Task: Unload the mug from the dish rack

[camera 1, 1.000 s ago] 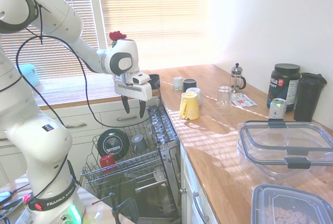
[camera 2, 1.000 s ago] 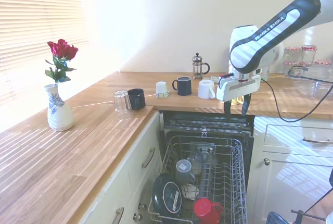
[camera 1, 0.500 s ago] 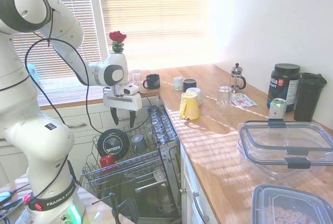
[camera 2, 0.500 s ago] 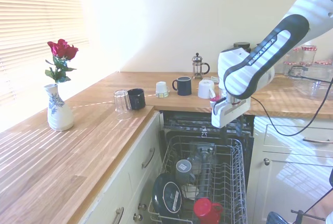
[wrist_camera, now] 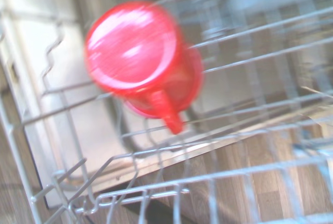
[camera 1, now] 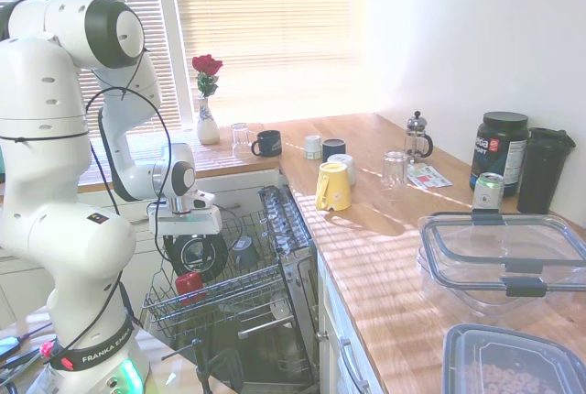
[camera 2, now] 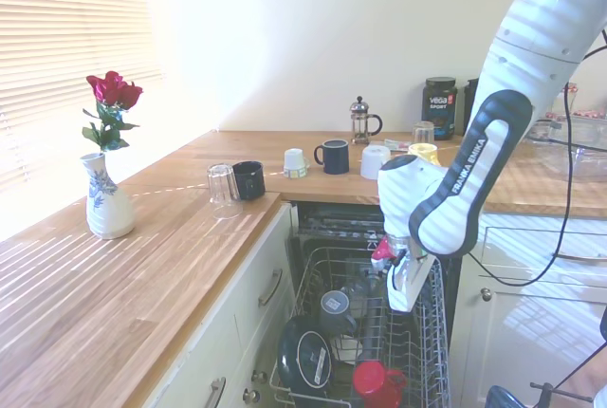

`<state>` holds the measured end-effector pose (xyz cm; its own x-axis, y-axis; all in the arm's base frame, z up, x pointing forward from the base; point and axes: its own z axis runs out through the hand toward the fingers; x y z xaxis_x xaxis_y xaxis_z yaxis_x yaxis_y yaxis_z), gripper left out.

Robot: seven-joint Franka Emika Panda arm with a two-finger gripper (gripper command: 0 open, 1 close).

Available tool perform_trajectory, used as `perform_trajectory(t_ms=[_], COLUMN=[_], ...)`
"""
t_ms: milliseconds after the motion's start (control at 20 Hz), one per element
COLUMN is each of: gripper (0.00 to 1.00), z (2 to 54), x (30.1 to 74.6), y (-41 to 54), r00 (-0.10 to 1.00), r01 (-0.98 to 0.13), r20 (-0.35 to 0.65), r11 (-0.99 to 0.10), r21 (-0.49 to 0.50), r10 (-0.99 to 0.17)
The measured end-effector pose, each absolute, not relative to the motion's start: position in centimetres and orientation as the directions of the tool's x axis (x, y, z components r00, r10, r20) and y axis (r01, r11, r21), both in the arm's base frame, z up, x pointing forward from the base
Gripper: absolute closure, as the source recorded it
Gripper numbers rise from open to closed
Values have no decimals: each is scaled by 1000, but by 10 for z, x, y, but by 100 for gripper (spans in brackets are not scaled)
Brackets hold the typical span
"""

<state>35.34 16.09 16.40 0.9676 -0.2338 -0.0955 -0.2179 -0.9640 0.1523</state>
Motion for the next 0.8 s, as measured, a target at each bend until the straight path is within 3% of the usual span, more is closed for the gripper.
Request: perform_trajectory(t_ms=[800], gripper=[0], z=[16], x=[401], y=[215], r00=[975], r01=[22], r20=[-219], r11=[-960], r21=[281], r10=[-42])
